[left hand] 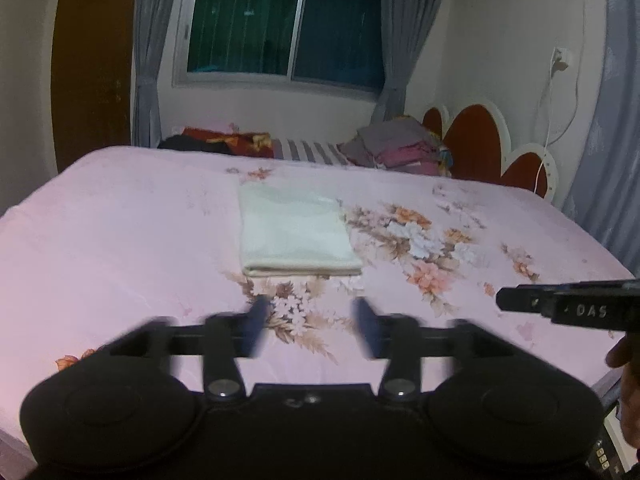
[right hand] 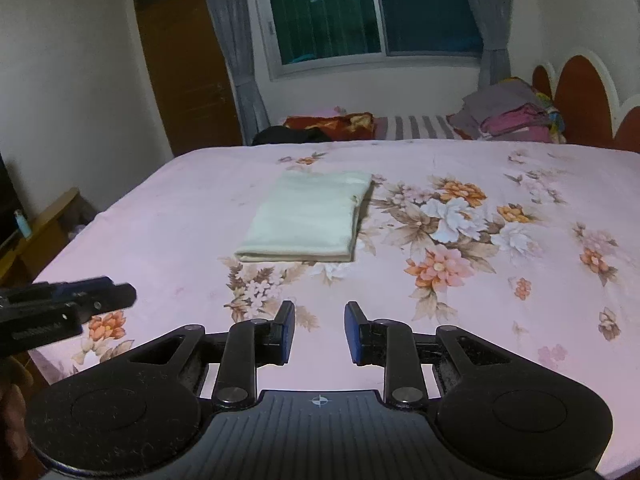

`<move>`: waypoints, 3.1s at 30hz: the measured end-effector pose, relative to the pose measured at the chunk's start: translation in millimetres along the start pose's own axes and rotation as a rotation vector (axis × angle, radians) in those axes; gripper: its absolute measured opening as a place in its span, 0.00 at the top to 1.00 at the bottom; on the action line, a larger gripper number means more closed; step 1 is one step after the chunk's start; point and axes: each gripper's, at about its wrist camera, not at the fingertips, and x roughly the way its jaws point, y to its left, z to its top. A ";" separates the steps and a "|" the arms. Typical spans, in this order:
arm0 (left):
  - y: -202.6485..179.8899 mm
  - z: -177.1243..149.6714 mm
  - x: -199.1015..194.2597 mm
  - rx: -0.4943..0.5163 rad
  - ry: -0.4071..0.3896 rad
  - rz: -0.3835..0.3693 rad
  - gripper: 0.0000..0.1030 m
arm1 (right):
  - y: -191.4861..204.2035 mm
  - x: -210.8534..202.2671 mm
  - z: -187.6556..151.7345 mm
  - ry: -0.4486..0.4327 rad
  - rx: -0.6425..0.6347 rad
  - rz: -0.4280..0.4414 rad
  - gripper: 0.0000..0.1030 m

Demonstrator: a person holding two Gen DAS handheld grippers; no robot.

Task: Fold small clothes

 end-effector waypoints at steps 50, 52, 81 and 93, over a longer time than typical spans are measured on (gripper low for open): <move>-33.8 -3.9 -39.5 0.068 -0.121 0.060 0.00 | 1.6 -55.2 -6.4 -0.133 -0.049 -0.118 0.00; -33.2 -3.4 -39.1 0.068 -0.121 0.059 0.00 | 1.3 -55.4 -6.3 -0.131 -0.048 -0.119 0.00; -30.2 0.7 -38.3 0.068 -0.129 0.071 0.00 | 0.8 -54.1 -3.0 -0.136 -0.055 -0.108 0.00; -29.9 1.4 -38.7 0.069 -0.127 0.070 0.00 | -3.2 -55.5 -2.9 -0.133 -0.058 -0.110 0.00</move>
